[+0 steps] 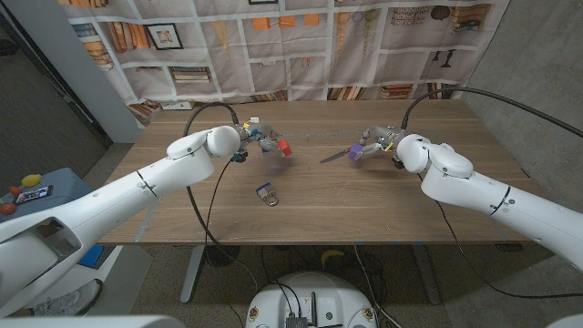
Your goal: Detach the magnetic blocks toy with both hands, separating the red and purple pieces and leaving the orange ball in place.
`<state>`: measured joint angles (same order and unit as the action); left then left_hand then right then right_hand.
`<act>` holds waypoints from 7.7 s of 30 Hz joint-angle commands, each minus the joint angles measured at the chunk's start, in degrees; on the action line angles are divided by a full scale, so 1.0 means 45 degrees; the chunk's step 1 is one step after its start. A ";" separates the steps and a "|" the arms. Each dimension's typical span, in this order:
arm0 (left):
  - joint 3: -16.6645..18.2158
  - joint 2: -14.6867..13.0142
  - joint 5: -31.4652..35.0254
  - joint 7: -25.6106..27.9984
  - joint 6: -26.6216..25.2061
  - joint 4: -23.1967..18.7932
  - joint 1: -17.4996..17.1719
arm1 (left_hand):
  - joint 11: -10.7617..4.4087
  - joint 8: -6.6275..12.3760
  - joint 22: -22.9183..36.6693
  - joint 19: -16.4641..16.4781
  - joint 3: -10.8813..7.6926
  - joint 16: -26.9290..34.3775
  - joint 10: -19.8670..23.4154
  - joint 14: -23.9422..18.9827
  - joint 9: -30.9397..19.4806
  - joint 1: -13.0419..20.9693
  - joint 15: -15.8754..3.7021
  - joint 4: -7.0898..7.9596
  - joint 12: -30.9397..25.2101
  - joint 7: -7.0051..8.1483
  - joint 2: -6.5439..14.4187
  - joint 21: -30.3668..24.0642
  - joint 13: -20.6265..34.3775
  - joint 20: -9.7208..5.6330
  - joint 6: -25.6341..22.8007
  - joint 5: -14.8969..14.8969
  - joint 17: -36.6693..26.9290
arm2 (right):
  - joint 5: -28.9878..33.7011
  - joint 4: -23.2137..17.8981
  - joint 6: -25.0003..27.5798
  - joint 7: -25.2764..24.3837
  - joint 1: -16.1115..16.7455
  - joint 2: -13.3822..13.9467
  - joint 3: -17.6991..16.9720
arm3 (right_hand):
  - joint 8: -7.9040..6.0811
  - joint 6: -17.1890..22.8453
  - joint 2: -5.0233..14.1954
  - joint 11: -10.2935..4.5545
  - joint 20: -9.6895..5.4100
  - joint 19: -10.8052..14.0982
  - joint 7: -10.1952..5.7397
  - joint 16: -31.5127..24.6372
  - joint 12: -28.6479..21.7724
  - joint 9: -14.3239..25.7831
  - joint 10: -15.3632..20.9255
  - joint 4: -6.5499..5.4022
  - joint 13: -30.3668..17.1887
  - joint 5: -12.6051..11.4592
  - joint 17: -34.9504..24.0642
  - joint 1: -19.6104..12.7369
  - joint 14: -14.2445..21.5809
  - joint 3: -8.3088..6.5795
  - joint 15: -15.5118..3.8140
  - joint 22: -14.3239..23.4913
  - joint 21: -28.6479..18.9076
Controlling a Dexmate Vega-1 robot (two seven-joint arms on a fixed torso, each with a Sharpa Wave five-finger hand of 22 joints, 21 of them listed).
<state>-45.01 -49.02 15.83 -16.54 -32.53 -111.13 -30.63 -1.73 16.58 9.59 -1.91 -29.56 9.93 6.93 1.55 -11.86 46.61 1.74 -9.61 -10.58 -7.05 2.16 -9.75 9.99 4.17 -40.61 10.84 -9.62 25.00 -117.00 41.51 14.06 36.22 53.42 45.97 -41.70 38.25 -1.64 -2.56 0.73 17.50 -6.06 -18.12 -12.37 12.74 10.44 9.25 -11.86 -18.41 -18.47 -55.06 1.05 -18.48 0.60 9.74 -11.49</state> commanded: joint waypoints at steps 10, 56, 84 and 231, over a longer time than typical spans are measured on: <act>-0.0825 0.0327 0.1929 -0.0268 -0.0837 -0.0246 -0.0029 | 0.0032 -0.0024 0.0025 -0.0548 0.0170 -0.0024 -0.0151 0.0376 -0.0041 -0.0024 0.0129 -0.0051 -0.0026 0.1724 0.0061 -0.0010 0.0031 0.0015 -0.1726 0.0041 -0.0016 | 0.1810 -0.0094 0.0591 0.0692 0.0141 -0.0337 0.0502 | -0.1188 0.1355 0.1161 -0.0016 -0.0040 0.0060 -0.1418 -0.0031 0.0007 0.0171 0.0115 0.0030 -0.0018 -0.0008 -0.0031 -0.1245 0.0206 0.0045 -0.0064 0.0016 0.0038; -0.2014 0.1331 0.4302 -0.1405 -0.2123 0.0608 0.0293 | 0.0069 -0.0369 0.0032 -0.0879 0.0485 0.0083 -0.0562 0.0687 -0.0026 -0.0239 0.0271 -0.0046 -0.0056 0.1898 0.0098 -0.0206 0.0028 -0.0010 -0.1499 0.0051 -0.0023 | 0.2391 0.0432 0.0484 0.1108 0.0428 -0.0778 0.0484 | -0.1359 0.1252 0.1171 -0.0034 -0.0076 0.0136 -0.1415 -0.0066 0.0009 0.0348 0.0180 0.0033 -0.0024 0.0080 -0.0049 -0.1348 0.0333 0.0211 -0.0144 0.0016 0.0042; -0.2238 0.1473 0.4676 -0.1563 -0.2482 0.0865 0.0390 | 0.0009 -0.0542 0.0035 -0.0811 0.0582 0.0099 -0.0583 0.0565 -0.0028 -0.0264 0.0290 -0.0041 -0.0078 0.2006 0.0092 -0.0228 0.0029 0.0058 -0.1241 0.0063 -0.0027 | 0.2570 0.1064 0.0469 0.1235 0.0183 -0.1099 0.0806 | -0.1203 0.0884 0.1171 0.0016 -0.0048 0.0147 -0.1373 -0.0046 0.0039 0.0257 0.0126 -0.0008 -0.0028 0.0122 -0.0037 -0.1282 0.0353 0.0323 -0.0070 0.0015 0.0051; 0.3524 0.1103 -0.4037 0.5257 0.5201 0.2609 -0.3740 | 0.0528 -0.1397 0.0025 -0.1847 0.1839 0.0215 -0.3112 0.2366 0.0389 -0.2476 0.0330 0.0664 -0.0252 0.1487 -0.0600 -0.0375 0.0004 -0.0710 0.8136 -0.0116 -0.0030 | -0.7278 0.4199 -0.8782 -0.4189 0.3472 -0.1638 -0.4240 | 0.4315 -0.8573 0.0018 0.0873 0.0283 -0.1939 -0.0157 0.1077 -0.0261 -0.0533 -0.3315 -0.1640 0.0068 0.1555 0.0096 0.4733 -0.1939 0.2232 0.0594 -0.0024 0.0037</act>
<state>-31.57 -46.69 3.26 1.06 -18.66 -105.72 -44.87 0.89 10.15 9.59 -9.81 -21.13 10.60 -7.16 9.82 -10.12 35.96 3.87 -7.13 -11.71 -0.20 -0.68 -11.32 9.85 1.51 -3.87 10.19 -9.59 -2.40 -103.34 8.49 -1.08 51.00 50.19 28.43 -22.59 -0.91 -1.78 1.54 2.23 8.38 -6.54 -12.99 -13.36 10.38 -4.90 2.33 -11.49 -11.53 -18.07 -34.53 -7.67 -8.29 3.77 9.59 -10.83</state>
